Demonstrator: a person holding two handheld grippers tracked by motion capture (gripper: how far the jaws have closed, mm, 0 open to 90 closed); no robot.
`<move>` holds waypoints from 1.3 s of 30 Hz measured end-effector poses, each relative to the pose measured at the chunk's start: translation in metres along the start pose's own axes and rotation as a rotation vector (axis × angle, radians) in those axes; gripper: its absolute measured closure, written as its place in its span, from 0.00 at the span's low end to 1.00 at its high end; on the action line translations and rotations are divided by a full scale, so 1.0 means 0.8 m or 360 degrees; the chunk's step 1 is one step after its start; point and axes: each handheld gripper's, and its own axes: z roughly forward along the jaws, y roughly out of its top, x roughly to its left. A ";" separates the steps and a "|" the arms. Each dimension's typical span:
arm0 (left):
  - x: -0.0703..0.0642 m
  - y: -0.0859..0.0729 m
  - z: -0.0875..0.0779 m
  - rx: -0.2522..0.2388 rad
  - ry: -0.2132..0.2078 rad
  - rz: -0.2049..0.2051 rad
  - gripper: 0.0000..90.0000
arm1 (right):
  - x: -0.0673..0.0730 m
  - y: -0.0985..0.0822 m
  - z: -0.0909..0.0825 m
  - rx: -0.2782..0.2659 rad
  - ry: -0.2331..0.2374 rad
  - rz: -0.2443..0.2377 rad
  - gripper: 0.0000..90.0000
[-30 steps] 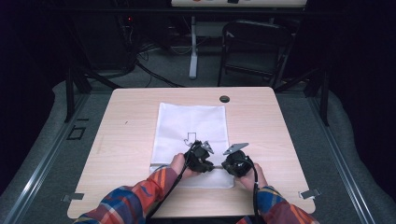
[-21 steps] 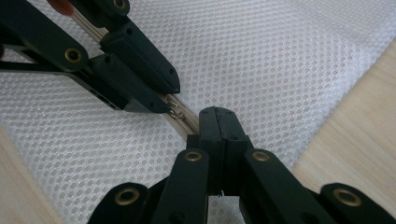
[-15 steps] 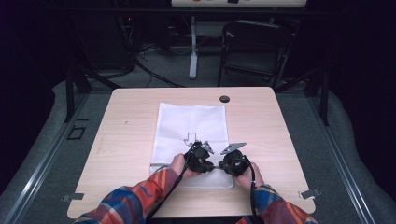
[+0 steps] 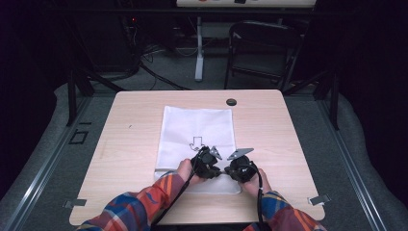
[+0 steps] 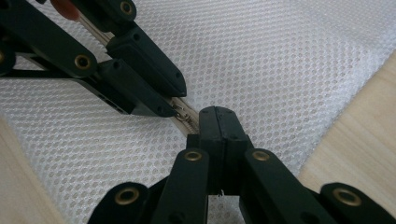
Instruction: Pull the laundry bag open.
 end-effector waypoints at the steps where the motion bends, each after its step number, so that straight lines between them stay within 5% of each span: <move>1: -0.001 0.000 0.000 -0.0002 0.0001 -0.0006 0.90 | 0.000 0.000 0.000 -0.0008 0.0014 0.0020 1.00; 39: 0.023 -0.028 -0.028 0.0093 -0.0019 -0.0062 0.90 | -0.004 0.003 -0.001 0.0046 0.0023 0.0023 1.00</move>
